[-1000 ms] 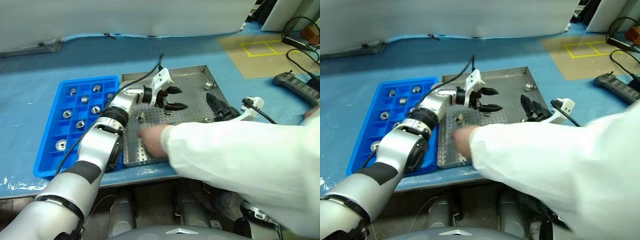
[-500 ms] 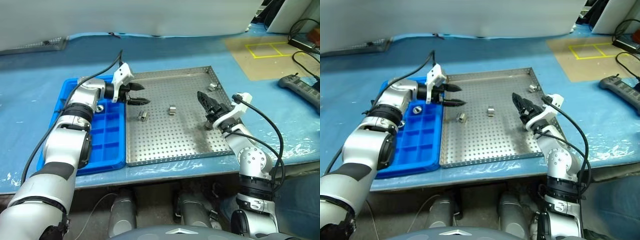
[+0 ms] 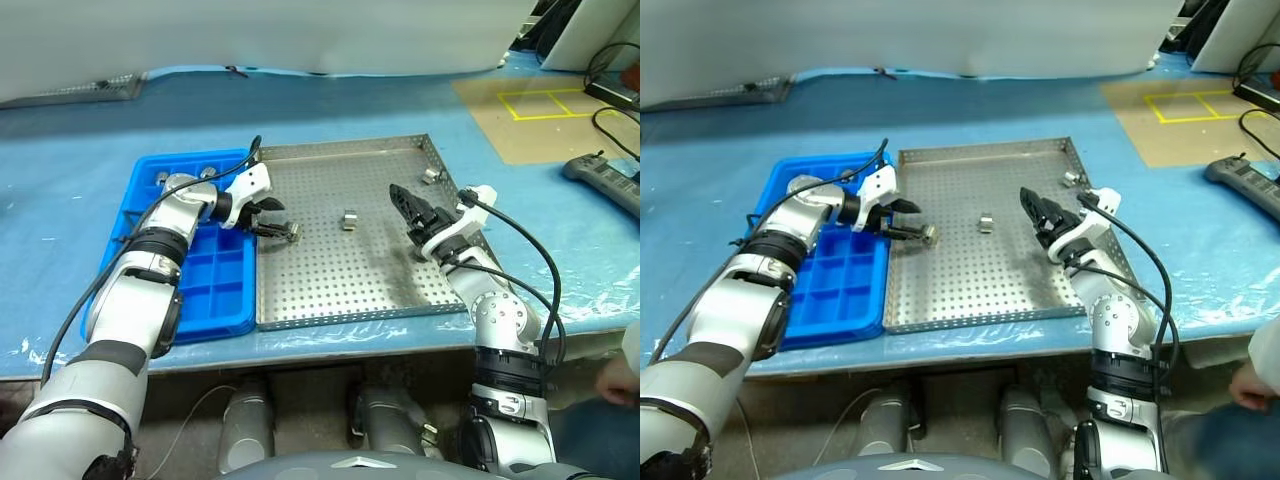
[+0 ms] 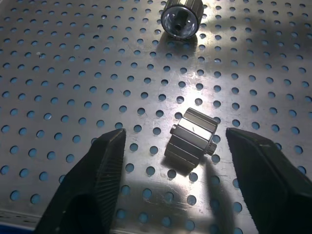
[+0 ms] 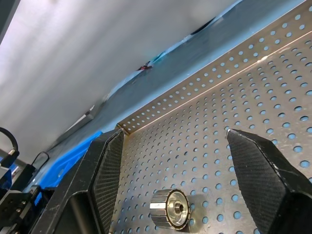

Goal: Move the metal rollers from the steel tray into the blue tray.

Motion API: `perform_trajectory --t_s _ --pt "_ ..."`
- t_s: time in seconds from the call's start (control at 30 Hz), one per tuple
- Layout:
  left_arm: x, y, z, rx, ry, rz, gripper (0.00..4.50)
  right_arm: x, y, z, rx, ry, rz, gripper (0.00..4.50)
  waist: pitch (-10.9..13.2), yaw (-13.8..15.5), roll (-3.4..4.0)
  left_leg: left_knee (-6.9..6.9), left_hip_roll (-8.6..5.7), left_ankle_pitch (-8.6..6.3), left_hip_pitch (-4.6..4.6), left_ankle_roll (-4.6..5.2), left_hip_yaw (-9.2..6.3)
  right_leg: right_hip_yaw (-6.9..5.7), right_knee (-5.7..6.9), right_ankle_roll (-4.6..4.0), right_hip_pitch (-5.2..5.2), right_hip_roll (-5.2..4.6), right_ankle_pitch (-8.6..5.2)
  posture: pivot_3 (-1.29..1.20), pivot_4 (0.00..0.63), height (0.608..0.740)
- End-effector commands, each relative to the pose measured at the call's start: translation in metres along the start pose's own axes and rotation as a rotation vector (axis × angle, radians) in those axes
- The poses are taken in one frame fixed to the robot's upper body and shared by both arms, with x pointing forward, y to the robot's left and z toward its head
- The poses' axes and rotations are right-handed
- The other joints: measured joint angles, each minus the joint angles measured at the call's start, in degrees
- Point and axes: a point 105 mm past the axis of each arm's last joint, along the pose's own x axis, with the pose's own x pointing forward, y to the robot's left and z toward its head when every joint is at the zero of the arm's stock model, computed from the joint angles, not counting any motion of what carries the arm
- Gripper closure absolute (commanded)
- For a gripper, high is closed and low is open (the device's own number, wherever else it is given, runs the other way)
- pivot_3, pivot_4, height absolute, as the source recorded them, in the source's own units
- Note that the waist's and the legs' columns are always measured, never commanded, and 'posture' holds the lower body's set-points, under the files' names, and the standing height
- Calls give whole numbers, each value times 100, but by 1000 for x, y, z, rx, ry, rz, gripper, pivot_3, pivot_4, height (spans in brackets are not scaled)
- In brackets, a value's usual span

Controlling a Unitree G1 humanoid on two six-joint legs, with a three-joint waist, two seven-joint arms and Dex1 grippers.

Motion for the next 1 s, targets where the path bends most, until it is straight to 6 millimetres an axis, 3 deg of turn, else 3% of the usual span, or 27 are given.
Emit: perform_trajectory --t_s 0.03,0.2,0.37,0.7,0.87,1.0 --pt "7 -5 0 -2 -28 -17 2498 -2 4 11 -20 -46 15 974 0 -5 0 0 -5 0 1 0 0 0 0 0 1 -5 0 -351 150 740" --pt "10 -14 -3 0 -15 -79 4331 -2 3 10 -17 -49 9 974 0 -30 0 -2 -6 -1 1 3 -2 2 -1 1 -1 -7 0 -348 150 740" --pt "9 -13 -1 -2 -13 -76 4487 -1 3 10 -15 -49 8 974 0 -74 0 -6 -5 -1 2 2 -2 1 -1 2 -7 -2 -1 -343 150 740" --pt "-1 7 33 -41 -104 -12 1190 1 2 7 -9 -47 2 974 1 -66 -2 -6 -2 -2 -12 3 -2 2 -3 1 -18 -1 -1 -337 150 740" --pt "6 -2 36 1 -65 -83 1190 1 2 7 -9 -50 0 974 1 -63 -1 -8 -4 -4 -16 7 -1 2 -8 2 -21 -3 -1 -350 150 740" --pt "17 -17 13 26 55 -161 1190 -2 1 7 -8 -59 -10 974 1 -68 -2 -8 -3 -4 -16 7 -1 1 -8 2 -21 -3 -1 -361 150 740"
